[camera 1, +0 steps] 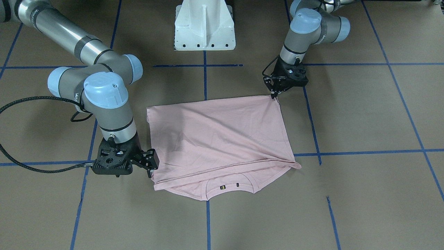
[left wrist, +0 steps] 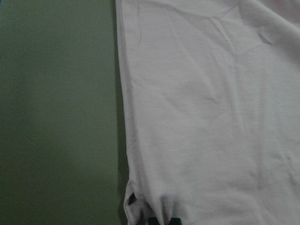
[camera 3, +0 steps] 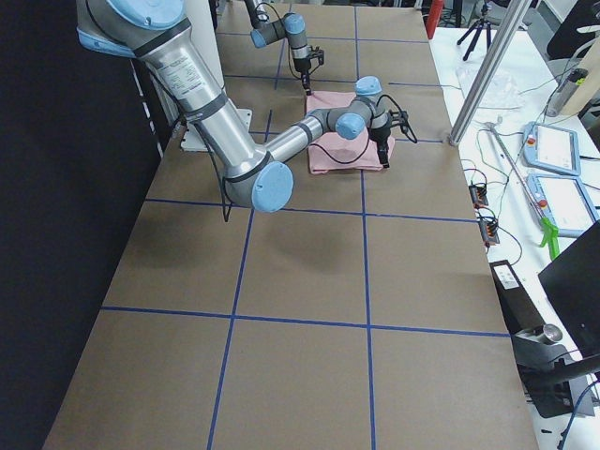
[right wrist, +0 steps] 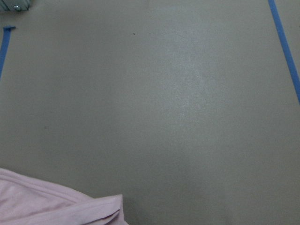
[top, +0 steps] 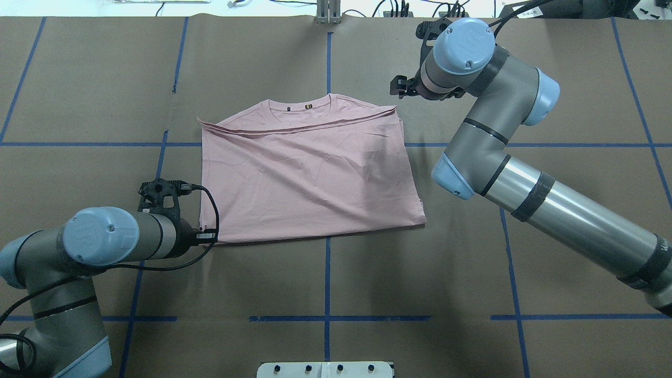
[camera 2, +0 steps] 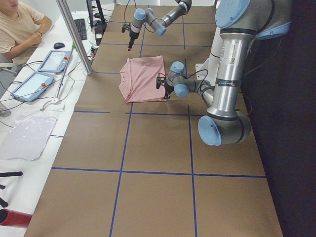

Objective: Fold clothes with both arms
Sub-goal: 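Grasp the side edge with the left gripper and fold it across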

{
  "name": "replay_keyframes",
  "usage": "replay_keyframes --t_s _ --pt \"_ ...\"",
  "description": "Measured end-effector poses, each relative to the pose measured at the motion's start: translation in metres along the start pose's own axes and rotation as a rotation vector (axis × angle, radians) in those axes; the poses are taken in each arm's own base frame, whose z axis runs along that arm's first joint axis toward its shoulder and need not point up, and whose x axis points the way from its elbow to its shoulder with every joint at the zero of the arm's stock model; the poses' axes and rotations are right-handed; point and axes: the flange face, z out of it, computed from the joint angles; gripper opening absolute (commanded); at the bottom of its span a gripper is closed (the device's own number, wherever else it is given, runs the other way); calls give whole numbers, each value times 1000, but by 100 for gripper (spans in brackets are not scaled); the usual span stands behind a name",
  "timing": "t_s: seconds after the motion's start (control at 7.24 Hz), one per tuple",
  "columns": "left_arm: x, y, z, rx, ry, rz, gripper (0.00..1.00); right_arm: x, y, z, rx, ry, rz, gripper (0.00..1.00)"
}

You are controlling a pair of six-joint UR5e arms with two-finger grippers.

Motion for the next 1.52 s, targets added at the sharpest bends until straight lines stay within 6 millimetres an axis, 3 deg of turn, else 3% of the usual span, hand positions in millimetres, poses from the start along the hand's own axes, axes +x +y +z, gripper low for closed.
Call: replay_keyframes --t_s 0.14,0.28,0.41,0.69,1.24,1.38,1.52 --pt "-14 -1 -3 1 -14 47 0 0 0 0 0 1 0 100" --pt "-30 -13 -8 20 -32 106 0 1 0 1 0 1 0 100" --pt "-48 -41 -13 58 -60 160 0 1 1 1 -1 3 -1 100" --pt "-81 -126 -9 145 -142 231 0 2 2 3 -3 6 2 100" --pt "-106 -326 36 284 -248 276 0 3 7 6 -5 10 9 100" --pt "-114 -367 45 305 -270 295 27 3 7 7 -5 10 10 100" --pt "-120 -390 49 320 -282 309 99 3 7 7 -5 10 10 100"
